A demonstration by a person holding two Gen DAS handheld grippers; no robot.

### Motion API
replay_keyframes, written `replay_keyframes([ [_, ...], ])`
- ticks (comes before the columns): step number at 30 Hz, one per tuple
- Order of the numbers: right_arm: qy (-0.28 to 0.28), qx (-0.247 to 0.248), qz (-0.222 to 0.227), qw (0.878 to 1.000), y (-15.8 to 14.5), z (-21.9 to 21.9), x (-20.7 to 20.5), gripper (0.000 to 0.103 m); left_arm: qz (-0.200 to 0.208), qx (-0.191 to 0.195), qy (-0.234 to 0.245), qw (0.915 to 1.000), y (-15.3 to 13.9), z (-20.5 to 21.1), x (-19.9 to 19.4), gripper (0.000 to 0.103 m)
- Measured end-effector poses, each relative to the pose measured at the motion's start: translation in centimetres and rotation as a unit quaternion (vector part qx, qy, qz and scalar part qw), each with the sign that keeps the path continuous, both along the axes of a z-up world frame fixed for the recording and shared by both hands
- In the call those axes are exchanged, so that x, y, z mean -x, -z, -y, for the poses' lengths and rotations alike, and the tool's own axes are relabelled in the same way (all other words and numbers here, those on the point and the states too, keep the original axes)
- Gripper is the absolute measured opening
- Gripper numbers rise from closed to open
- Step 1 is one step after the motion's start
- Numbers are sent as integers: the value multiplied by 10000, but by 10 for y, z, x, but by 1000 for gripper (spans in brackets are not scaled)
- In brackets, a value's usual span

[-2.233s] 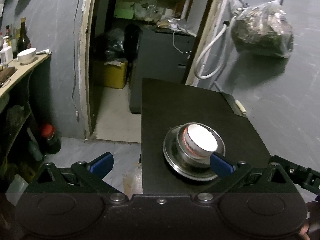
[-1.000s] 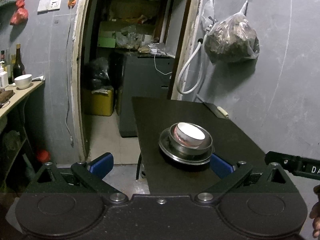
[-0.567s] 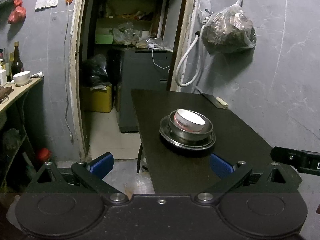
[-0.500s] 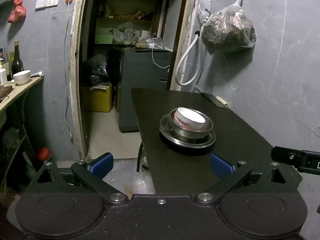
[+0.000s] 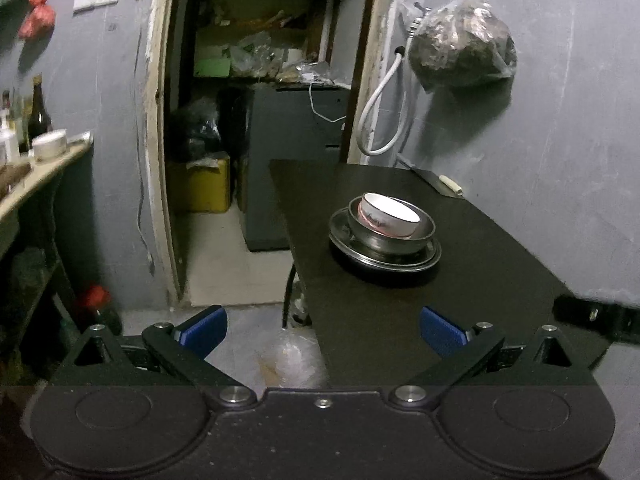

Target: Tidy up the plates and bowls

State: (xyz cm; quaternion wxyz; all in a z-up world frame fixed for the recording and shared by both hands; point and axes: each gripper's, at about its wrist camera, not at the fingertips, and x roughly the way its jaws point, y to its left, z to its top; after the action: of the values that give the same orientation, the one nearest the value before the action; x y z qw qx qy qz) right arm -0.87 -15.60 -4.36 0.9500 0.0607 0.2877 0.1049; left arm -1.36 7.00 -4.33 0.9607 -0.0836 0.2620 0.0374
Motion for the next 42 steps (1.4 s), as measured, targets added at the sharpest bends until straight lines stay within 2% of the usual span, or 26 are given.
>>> replay_keyframes([
  [2,43,37,-78,10000,2,1,0,103,-53,64,-48,10000,4,0,0,102],
  [6,50,-42,0,10000,2,6,1,103,-179,-135,-13,9997,9,5,-2,102],
  [9,82,-49,-83,9999,6,9,-2,103,-114,-211,27,9997,8,9,0,102],
  [14,84,-48,-184,9998,11,11,-4,103,-184,-170,90,9996,12,11,1,102],
  [26,-33,211,-32,9998,12,7,-1,103,-191,-216,109,9995,12,14,2,102],
  [42,-97,321,-175,9993,16,8,-3,103,-218,-201,135,9995,15,15,3,102],
])
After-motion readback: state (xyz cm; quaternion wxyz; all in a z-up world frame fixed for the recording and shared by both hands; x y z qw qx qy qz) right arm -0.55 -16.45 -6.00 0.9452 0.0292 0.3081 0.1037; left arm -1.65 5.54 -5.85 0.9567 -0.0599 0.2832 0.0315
